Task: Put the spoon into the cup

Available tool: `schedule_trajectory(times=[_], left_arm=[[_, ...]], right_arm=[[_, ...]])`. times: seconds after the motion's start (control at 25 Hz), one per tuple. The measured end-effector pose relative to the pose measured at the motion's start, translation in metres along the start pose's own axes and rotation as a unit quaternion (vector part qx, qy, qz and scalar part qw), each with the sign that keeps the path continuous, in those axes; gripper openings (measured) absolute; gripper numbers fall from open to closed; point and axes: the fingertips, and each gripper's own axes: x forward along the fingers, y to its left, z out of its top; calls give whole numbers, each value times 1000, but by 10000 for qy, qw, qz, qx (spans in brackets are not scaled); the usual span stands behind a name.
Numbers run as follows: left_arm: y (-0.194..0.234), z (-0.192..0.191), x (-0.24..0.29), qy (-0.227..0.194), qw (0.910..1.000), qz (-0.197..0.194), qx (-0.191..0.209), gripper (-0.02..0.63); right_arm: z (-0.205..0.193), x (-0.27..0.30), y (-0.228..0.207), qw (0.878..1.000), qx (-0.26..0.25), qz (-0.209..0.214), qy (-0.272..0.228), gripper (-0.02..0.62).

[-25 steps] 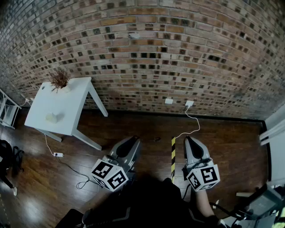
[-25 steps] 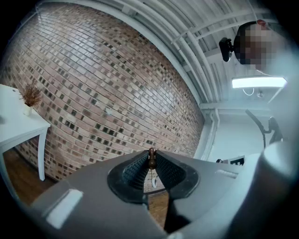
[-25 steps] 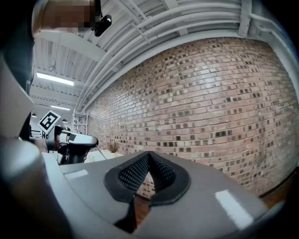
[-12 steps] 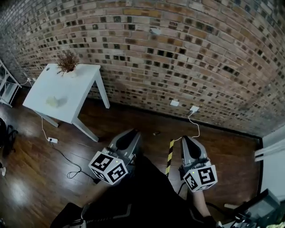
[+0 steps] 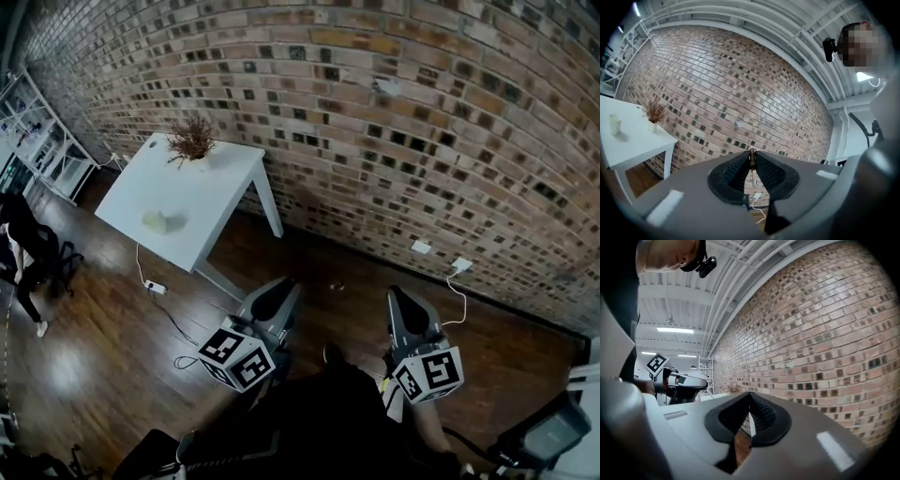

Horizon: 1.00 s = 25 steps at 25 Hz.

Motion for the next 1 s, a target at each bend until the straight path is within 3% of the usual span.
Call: schedule_trajectory(times=[0.2,0.44,0.72,1.0], left_arm=[[34,23,18,-175,9989,416,78,40],[76,54,-2,-483,9934,1012,222,40],[165,87,-74,-885,9827,1628,-40,40],[237,126,-151,-1379,9722,1889,-80,40]], right_arm=[[0,62,-20,9993,163,343,33,6],[5,129,15,9923,-16,1229,152,6],[5,207,92,9866,-174,1598,271,6],[-1,267,200,9767,-260,2099,359,6]])
